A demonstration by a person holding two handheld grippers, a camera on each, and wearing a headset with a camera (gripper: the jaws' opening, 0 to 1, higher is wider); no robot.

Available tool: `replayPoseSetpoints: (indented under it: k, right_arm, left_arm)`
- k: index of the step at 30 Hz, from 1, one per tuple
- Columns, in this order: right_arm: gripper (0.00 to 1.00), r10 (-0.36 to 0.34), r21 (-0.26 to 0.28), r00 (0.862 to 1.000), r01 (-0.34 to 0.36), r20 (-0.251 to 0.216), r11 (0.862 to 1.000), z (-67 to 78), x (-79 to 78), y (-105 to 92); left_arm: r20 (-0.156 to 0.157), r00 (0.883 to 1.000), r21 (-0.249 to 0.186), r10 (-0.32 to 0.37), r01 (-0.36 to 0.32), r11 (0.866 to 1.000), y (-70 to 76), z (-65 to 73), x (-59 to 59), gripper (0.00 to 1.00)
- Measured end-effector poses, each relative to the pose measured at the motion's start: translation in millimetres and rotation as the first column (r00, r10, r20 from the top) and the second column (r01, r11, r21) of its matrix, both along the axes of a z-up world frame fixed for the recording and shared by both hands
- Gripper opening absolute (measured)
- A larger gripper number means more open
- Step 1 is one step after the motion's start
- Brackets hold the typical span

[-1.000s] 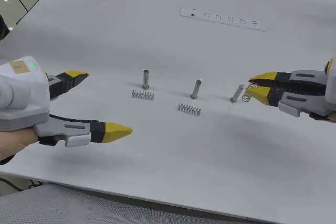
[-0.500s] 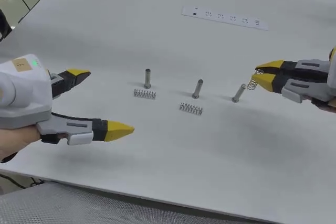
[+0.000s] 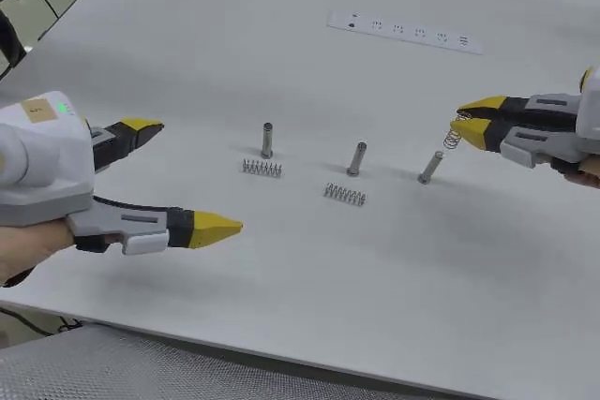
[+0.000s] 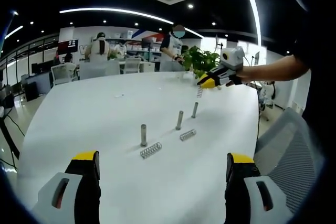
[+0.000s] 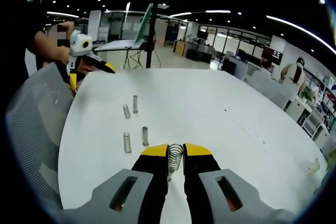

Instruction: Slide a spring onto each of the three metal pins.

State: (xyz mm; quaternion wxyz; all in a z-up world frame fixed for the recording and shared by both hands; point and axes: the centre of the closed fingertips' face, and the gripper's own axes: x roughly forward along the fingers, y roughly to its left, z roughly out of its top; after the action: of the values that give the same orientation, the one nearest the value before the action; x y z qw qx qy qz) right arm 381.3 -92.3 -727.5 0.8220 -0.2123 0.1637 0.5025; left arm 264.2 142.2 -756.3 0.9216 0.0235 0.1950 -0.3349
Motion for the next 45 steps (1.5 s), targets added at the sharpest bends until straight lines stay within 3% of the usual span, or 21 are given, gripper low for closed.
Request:
replayPoseSetpoints:
  k: [18,36,45]
  right_arm:
    - [0.07,-0.007,0.011,0.999,0.007,-0.038,1.0,-9.1,2.6,3.7]
    - [0.07,-0.023,0.007,0.999,0.024,-0.047,1.0,-14.5,4.4,-0.6]
    - [0.07,-0.023,0.005,0.998,0.023,-0.05,1.0,-16.6,5.6,0.5]
  left_arm:
    - [-0.002,1.0,0.008,0.004,-0.004,1.0,1.4,1.5,-0.9,0.98]
    - [-0.002,1.0,0.007,0.002,-0.002,1.0,1.9,1.5,4.1,0.97]
    - [-0.008,1.0,0.008,0.001,-0.001,1.0,2.9,-1.0,1.1,0.97]
